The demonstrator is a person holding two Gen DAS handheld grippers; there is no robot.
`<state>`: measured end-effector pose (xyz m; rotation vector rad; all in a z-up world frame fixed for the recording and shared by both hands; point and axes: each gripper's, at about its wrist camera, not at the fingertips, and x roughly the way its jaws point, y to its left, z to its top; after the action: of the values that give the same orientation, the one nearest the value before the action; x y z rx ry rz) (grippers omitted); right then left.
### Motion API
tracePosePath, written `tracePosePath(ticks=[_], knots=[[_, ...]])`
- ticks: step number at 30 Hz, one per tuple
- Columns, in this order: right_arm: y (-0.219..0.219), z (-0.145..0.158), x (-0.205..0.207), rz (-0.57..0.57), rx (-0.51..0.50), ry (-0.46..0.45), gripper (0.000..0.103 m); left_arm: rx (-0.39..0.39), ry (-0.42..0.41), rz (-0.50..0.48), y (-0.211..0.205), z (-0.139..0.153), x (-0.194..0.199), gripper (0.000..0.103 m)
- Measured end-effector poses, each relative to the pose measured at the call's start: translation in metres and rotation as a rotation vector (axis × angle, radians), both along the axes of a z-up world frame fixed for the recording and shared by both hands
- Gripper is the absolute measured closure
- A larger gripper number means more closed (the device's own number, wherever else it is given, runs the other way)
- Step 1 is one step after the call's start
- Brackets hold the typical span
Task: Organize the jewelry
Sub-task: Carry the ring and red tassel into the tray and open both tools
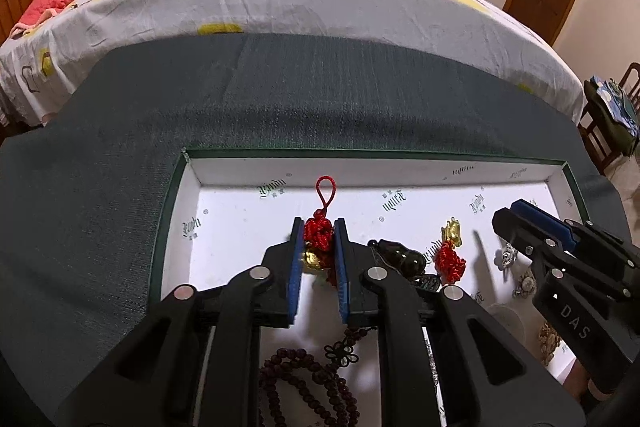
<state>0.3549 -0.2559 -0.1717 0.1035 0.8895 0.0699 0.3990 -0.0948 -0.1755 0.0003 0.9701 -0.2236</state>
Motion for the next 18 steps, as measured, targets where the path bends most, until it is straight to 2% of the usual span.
tracePosePath(ticks=[1, 2, 3, 5, 6, 10, 14, 18], knots=[[-0.001, 0.000, 0.000, -0.003, 0.004, 0.001, 0.082, 0.005, -0.002, 0.002, 0.000, 0.000, 0.000, 0.087], [-0.002, 0.000, 0.000, -0.007, 0.009, 0.001, 0.077, 0.005, 0.000, 0.002, 0.000, 0.001, 0.001, 0.083], [-0.003, 0.001, -0.001, -0.012, 0.014, -0.001, 0.072, 0.004, 0.001, 0.004, 0.000, 0.000, 0.001, 0.076], [-0.005, 0.003, -0.002, -0.022, 0.022, -0.016, 0.050, 0.002, 0.003, 0.015, 0.001, 0.001, 0.001, 0.063], [-0.005, 0.004, -0.002, -0.024, 0.022, -0.023, 0.047, -0.007, -0.002, 0.020, 0.003, 0.002, 0.001, 0.056], [-0.006, 0.007, -0.007, -0.033, 0.018, -0.045, 0.038, -0.011, -0.028, 0.016, 0.003, 0.006, -0.004, 0.044], [-0.008, 0.017, -0.019, -0.064, -0.001, -0.122, 0.027, 0.006, -0.105, 0.014, 0.001, 0.016, -0.016, 0.026], [-0.012, 0.029, -0.038, -0.094, -0.027, -0.175, 0.026, 0.030, -0.187, 0.036, 0.003, 0.032, -0.035, 0.015]])
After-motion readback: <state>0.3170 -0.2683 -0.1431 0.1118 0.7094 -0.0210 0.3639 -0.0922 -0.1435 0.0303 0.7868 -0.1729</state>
